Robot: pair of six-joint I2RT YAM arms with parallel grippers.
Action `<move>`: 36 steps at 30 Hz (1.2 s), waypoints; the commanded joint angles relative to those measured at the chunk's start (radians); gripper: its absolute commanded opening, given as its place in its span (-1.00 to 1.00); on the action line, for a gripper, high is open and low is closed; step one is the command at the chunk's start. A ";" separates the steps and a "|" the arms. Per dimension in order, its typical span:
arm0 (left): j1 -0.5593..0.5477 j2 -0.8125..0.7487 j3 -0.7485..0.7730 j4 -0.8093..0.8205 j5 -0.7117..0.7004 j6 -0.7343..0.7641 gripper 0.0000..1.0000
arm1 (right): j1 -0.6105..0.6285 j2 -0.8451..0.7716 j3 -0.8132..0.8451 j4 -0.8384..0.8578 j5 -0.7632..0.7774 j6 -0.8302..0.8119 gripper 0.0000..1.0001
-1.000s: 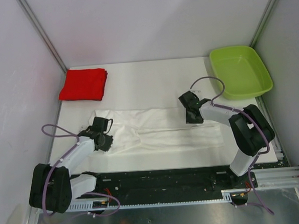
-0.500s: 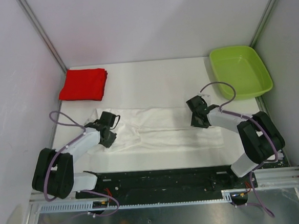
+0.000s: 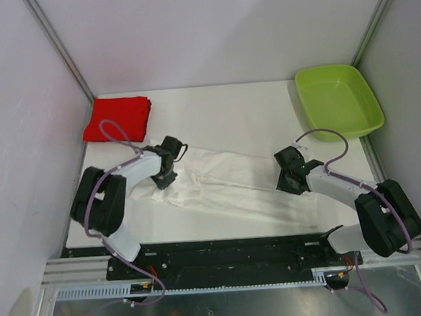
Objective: Fold and stack the t-shirts
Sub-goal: Rotate the tshirt 85 degrees
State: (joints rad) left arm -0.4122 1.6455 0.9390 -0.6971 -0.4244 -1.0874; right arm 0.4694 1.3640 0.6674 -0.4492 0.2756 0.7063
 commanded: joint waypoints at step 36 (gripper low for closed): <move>0.103 1.006 1.525 -0.081 0.138 0.803 -0.19 | 0.173 0.113 0.028 0.152 -0.211 0.278 -0.22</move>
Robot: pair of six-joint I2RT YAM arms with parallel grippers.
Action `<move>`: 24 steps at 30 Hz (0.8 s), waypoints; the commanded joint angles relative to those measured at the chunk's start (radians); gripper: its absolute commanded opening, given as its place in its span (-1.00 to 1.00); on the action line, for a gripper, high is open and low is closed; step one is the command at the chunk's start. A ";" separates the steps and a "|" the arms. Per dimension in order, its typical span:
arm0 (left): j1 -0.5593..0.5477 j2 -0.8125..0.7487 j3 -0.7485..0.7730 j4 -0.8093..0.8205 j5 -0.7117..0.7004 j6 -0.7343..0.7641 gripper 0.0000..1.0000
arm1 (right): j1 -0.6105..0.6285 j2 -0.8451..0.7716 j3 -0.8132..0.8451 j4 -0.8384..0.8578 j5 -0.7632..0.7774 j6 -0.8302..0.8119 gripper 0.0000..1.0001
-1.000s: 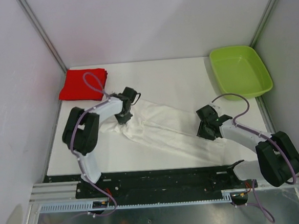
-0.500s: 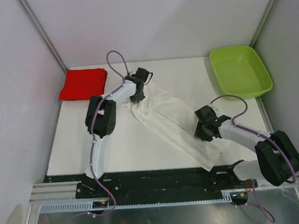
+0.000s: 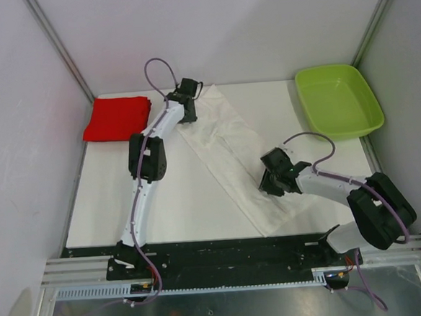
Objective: Fold and stack the t-shirts
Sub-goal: Rotate the tshirt 85 degrees
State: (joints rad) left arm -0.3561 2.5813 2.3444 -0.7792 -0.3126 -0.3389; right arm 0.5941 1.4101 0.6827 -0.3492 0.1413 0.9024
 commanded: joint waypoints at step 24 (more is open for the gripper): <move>0.119 -0.171 0.002 0.093 0.265 -0.084 0.15 | 0.239 -0.037 0.177 -0.171 0.147 -0.445 0.15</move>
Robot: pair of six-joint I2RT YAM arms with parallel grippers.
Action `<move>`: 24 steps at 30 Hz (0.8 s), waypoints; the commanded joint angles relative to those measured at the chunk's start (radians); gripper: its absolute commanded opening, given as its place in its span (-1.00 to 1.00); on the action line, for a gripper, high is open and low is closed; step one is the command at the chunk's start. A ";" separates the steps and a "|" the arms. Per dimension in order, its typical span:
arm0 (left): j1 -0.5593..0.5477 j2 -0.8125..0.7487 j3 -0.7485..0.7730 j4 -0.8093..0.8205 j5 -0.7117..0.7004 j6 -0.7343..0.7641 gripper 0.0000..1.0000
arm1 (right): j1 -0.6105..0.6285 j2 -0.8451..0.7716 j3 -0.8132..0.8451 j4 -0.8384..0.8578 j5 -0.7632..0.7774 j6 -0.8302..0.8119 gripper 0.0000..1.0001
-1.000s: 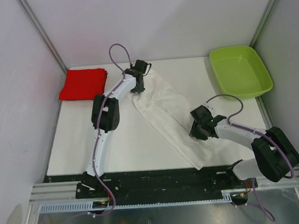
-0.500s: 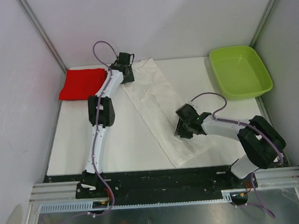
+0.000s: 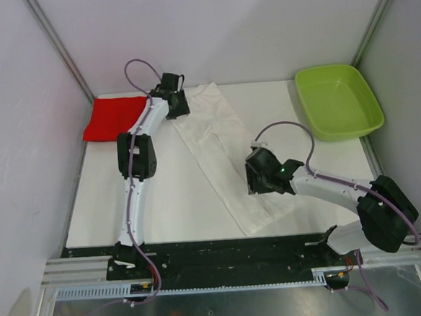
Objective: Fold and stack the t-shirts
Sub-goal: Rotate the tshirt 85 degrees
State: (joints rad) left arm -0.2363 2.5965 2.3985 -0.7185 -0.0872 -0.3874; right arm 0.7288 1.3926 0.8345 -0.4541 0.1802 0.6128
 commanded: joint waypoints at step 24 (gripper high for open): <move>-0.051 -0.965 -1.019 0.106 0.073 -0.203 0.19 | 0.211 0.251 -0.040 0.076 -0.108 -0.007 0.23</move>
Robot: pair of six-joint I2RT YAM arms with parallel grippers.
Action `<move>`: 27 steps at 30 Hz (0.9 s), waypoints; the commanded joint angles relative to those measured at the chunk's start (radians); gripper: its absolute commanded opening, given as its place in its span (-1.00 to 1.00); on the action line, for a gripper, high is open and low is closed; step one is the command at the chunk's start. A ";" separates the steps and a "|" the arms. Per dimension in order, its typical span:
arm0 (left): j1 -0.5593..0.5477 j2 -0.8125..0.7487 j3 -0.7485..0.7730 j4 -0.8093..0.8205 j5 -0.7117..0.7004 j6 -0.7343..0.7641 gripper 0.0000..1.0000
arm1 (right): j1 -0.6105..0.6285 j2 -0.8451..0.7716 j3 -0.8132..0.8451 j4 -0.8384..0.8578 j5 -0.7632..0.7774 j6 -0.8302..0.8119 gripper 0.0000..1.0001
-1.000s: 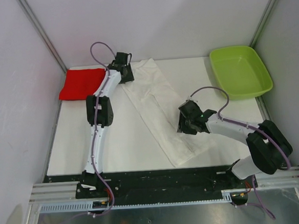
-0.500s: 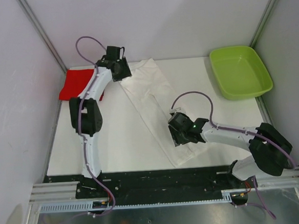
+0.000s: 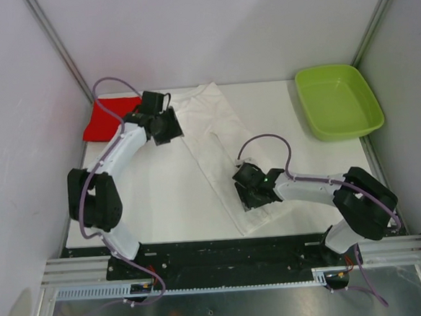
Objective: Fold and stack the t-shirts
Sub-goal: Rotate the tshirt 85 degrees
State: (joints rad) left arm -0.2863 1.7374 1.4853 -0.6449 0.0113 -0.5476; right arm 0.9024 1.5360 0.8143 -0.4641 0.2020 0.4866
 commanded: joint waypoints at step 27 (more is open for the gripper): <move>-0.017 0.648 0.621 0.039 -0.158 0.100 0.10 | 0.325 0.331 0.177 0.056 -0.072 0.512 0.21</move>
State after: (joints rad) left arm -0.2951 2.3043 1.9743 -0.5671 -0.1001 -0.4976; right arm 1.1919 1.7699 1.0515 -0.3916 0.3065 0.8913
